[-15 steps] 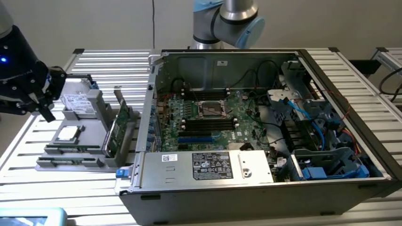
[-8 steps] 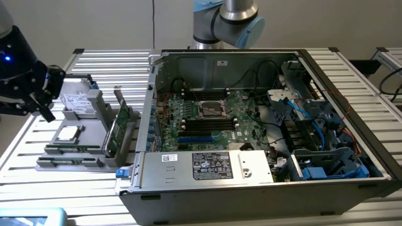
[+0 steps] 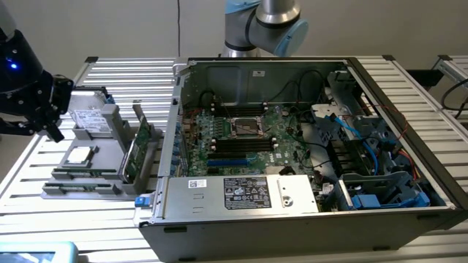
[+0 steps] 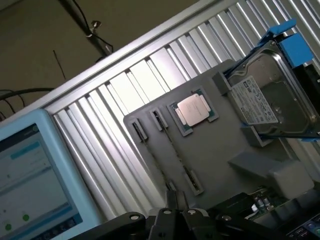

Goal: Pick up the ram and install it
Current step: 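Pick up the ram and move it above insertion slot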

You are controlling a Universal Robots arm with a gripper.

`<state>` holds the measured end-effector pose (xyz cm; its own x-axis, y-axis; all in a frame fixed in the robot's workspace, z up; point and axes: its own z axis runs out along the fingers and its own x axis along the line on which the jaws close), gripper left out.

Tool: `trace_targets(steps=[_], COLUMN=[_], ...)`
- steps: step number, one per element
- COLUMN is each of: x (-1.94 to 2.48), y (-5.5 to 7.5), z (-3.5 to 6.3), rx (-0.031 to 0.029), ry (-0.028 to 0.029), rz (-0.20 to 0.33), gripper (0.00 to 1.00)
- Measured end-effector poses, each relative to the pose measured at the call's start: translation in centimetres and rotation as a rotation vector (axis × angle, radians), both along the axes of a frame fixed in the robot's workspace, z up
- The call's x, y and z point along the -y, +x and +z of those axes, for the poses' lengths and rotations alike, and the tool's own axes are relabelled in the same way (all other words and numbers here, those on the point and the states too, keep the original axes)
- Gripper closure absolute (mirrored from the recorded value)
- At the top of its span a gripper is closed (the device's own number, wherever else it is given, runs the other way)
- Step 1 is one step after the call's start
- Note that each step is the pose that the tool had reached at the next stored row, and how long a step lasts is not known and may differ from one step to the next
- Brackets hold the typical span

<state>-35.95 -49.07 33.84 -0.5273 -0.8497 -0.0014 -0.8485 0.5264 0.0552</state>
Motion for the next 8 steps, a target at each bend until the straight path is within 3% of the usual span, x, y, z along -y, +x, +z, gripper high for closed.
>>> trace_targets(steps=[5, 8], x=[0.00, 0.00], y=[0.00, 0.00], z=[-0.01, -0.01], rx=[0.0014, 0.0087], ry=[0.0012, 0.0025], rz=[0.090, 0.145], gripper=[0.89, 0.89])
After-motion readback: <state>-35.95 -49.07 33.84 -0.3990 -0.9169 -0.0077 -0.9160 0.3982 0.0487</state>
